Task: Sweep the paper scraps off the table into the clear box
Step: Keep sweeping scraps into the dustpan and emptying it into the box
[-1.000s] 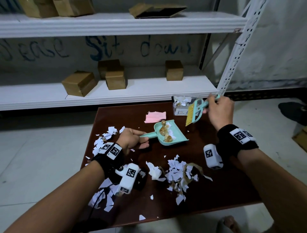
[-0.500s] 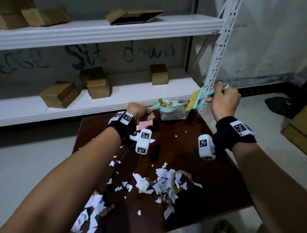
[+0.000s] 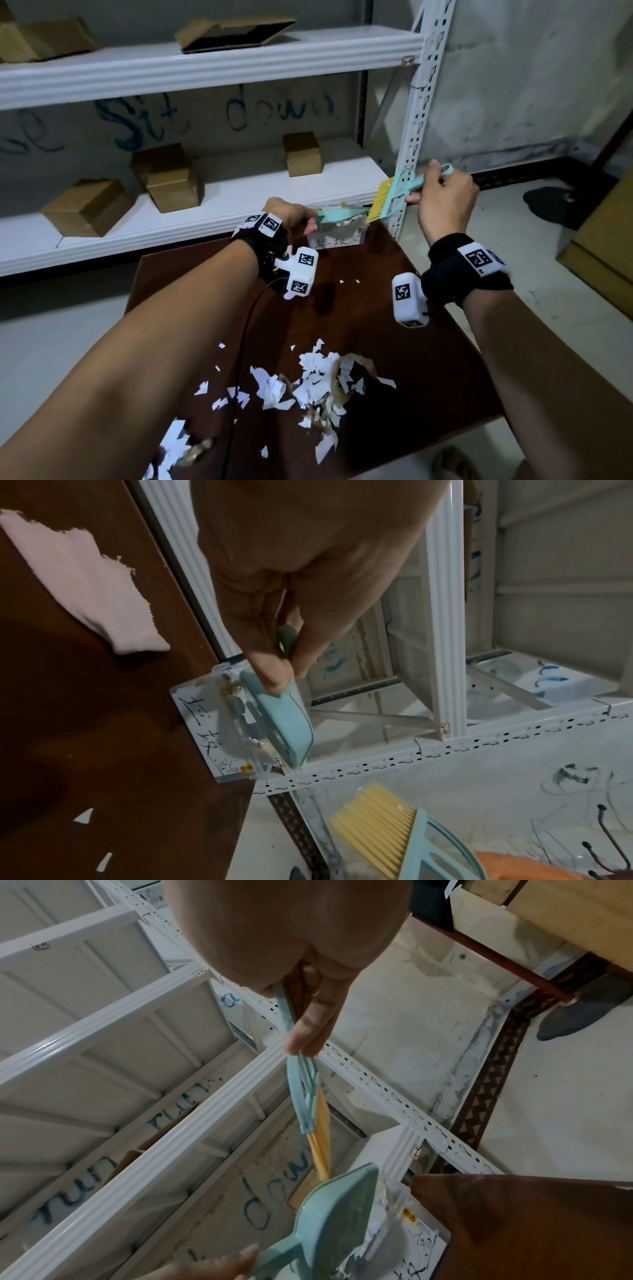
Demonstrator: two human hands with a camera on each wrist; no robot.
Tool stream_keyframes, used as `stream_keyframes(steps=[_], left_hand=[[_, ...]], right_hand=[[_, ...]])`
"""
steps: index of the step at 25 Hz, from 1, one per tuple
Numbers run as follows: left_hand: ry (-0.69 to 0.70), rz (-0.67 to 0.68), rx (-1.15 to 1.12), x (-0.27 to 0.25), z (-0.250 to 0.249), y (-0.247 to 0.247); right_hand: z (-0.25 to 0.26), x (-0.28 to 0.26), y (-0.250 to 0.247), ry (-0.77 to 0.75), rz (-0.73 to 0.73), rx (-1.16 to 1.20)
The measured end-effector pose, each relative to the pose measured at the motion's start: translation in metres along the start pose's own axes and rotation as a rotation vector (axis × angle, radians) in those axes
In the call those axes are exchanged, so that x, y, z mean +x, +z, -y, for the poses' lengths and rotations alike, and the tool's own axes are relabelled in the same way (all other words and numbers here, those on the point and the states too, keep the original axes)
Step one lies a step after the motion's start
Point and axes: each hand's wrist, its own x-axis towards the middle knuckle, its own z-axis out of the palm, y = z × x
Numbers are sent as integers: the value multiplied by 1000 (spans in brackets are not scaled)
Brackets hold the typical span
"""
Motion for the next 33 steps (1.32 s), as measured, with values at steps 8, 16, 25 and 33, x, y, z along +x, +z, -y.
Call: stream_keyframes(steps=[8,16,25,33], left_hand=[[76,2,56,1,-15,0],[58,-38,-107,10,-19,-3],[-27,35,-179,11,-30,-3],[-154,117,-224,7,-26,-6]], right_hand=[[4,-3,-6,18,-9,29],[10,-7,0,36,6,2],[11,-9,4,29,13,-8],[10,-10,7,29,14,-5]])
